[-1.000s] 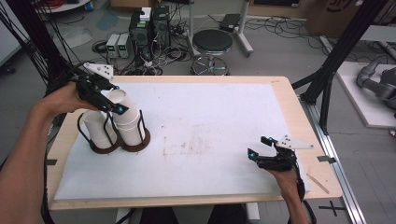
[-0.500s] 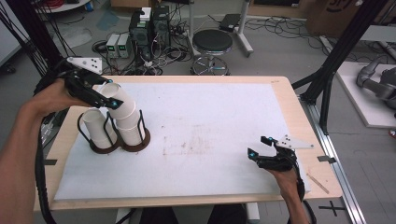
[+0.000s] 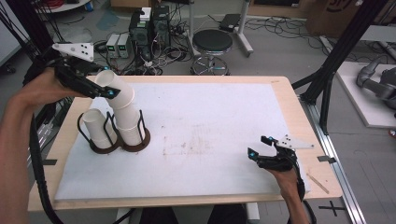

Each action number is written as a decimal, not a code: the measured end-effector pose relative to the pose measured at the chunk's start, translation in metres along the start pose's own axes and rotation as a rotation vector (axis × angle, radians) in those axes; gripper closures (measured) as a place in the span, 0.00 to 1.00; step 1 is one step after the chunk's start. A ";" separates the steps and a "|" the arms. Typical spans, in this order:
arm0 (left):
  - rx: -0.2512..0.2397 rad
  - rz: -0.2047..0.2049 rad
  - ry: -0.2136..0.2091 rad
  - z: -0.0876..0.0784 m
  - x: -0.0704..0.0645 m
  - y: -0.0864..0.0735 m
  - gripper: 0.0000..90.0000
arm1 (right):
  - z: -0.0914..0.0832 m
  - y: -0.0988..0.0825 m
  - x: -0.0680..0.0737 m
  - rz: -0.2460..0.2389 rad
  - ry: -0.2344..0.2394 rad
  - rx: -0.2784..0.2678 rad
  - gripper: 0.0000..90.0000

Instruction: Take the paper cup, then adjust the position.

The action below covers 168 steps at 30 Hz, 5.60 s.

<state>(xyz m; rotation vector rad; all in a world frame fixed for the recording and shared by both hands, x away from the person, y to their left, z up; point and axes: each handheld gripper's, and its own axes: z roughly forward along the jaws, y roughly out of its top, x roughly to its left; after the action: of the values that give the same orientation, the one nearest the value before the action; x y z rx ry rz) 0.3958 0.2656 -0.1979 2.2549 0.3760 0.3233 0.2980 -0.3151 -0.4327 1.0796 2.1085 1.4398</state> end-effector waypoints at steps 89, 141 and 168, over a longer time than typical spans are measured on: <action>-0.180 0.008 -0.072 0.056 -0.128 -0.096 0.35 | -0.005 0.004 0.003 -0.002 0.003 -0.022 0.21; -0.208 -0.015 -0.065 0.063 -0.123 -0.102 0.35 | -0.008 0.012 -0.001 -0.021 0.052 -0.020 0.21; -0.227 -0.002 -0.140 0.095 -0.125 -0.075 0.35 | 0.015 0.061 0.012 -0.152 0.300 0.123 0.21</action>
<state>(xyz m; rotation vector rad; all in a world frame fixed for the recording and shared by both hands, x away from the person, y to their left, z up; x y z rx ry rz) 0.3015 0.2011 -0.3292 2.0403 0.2545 0.1951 0.3235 -0.2856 -0.3826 0.7618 2.4564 1.4909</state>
